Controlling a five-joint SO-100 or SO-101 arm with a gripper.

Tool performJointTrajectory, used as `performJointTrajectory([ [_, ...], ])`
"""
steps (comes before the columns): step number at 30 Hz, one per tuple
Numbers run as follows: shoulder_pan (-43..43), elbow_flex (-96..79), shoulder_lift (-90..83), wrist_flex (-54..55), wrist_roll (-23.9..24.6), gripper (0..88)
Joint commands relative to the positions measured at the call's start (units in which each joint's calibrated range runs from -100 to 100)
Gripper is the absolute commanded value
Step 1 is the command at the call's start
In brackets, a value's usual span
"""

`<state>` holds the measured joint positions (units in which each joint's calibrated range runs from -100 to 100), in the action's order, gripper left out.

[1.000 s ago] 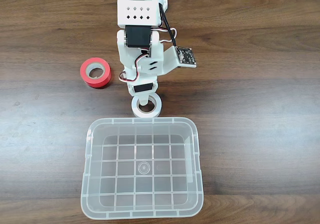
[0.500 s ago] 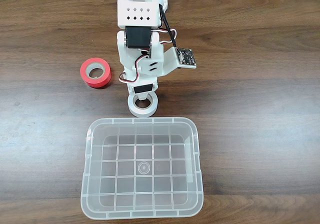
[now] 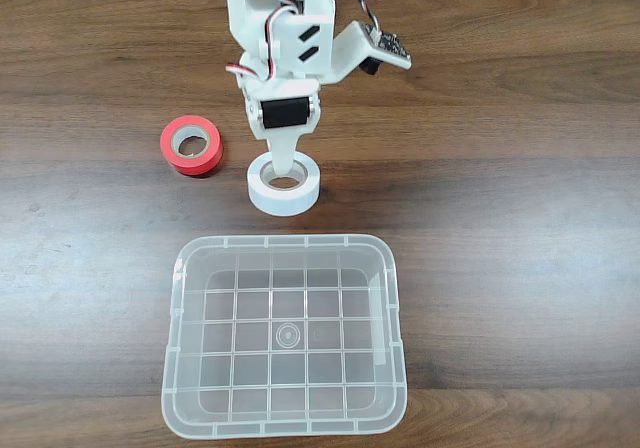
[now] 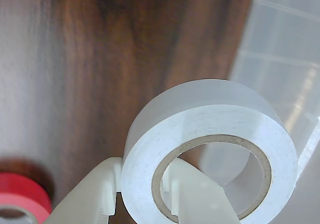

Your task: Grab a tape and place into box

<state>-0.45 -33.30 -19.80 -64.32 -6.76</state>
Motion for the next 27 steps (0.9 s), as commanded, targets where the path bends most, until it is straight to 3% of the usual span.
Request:
performJointTrajectory([
  [1, 0.01, 11.88, -10.53, -1.35, 0.17, 2.1],
  [10, 0.16, 32.21, -0.23, -0.66, 0.54, 2.1],
  [27, 0.23, 76.10, 47.88, -1.43, 0.48, 2.1],
])
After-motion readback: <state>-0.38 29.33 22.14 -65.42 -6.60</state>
